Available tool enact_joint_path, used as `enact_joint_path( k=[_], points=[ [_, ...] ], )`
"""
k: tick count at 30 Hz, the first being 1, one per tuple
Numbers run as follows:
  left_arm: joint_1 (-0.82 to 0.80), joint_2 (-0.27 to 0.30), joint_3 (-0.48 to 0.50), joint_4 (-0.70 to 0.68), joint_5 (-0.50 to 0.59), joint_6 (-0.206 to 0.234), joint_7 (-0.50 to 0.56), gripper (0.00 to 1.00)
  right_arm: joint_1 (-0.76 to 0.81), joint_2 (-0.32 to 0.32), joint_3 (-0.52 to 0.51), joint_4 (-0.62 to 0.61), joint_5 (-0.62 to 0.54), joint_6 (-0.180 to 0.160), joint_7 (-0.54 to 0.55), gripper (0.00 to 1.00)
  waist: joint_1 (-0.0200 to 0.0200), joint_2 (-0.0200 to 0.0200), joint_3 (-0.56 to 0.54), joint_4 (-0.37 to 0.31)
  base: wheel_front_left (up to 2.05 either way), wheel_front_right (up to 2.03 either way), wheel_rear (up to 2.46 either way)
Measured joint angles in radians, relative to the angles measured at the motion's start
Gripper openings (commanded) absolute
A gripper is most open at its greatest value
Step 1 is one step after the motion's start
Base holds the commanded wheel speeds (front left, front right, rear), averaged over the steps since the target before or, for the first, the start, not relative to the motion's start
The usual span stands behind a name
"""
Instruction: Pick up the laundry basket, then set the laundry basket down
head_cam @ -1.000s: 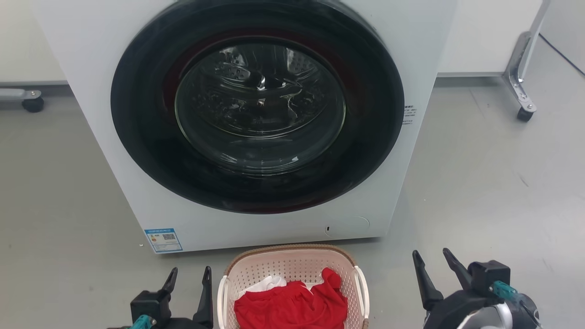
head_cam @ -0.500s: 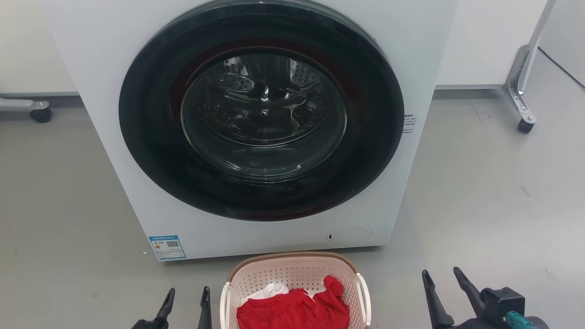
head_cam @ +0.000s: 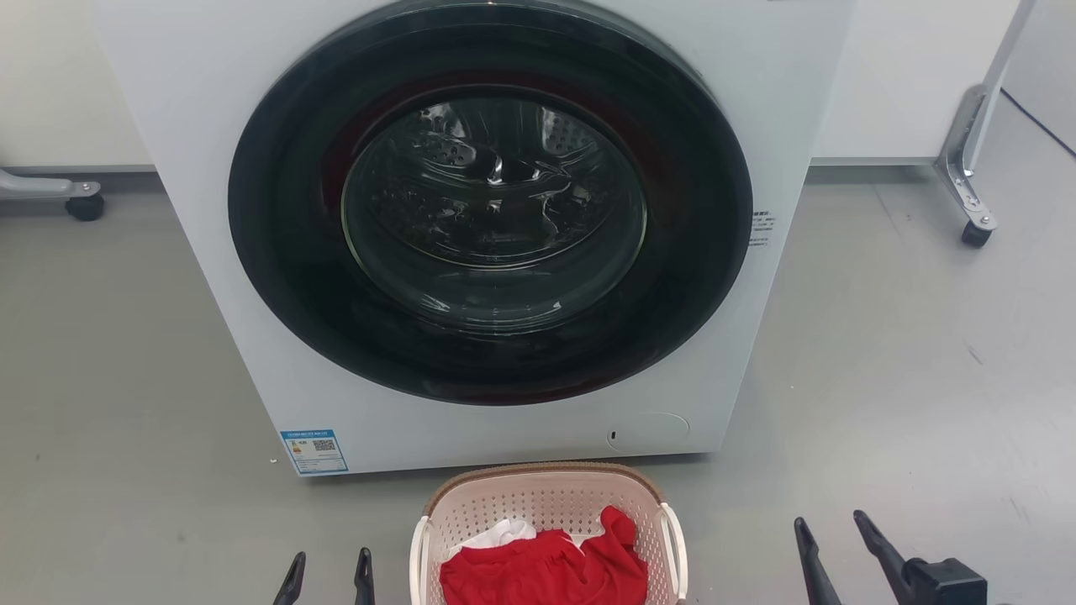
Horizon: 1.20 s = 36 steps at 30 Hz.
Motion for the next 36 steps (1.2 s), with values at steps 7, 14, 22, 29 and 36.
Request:
enact_joint_path(
  k=[7,14,22,29,36],
  points=[
    [0.009,-0.005,0.014,-0.022,0.009,0.0,0.0,1.0,0.011,-0.003,-0.063,-0.04,-0.027,0.0,0.0,1.0,0.0,0.0,0.003,0.002,0.0,0.0,0.0],
    [0.018,-0.011,0.028,-0.045,0.015,0.0,0.0,1.0,0.022,0.012,-0.105,-0.079,-0.069,0.0,0.0,1.0,0.0,0.0,0.009,0.002,0.0,0.0,0.0],
    [0.029,-0.015,0.047,-0.071,0.018,0.001,0.0,1.0,0.045,0.03,-0.133,-0.11,-0.089,0.0,0.0,1.0,0.0,0.0,0.015,0.011,0.0,0.0,0.0],
    [0.03,-0.018,0.047,-0.079,0.027,0.001,0.0,1.0,0.052,0.042,-0.146,-0.121,-0.113,0.0,0.0,1.0,0.0,0.0,0.02,0.014,0.0,0.0,0.0],
    [0.03,-0.019,0.047,-0.081,0.043,0.001,0.0,1.0,0.061,0.046,-0.156,-0.125,-0.122,0.0,0.0,1.0,0.0,0.0,0.022,0.015,0.0,0.0,0.0]
  ],
)
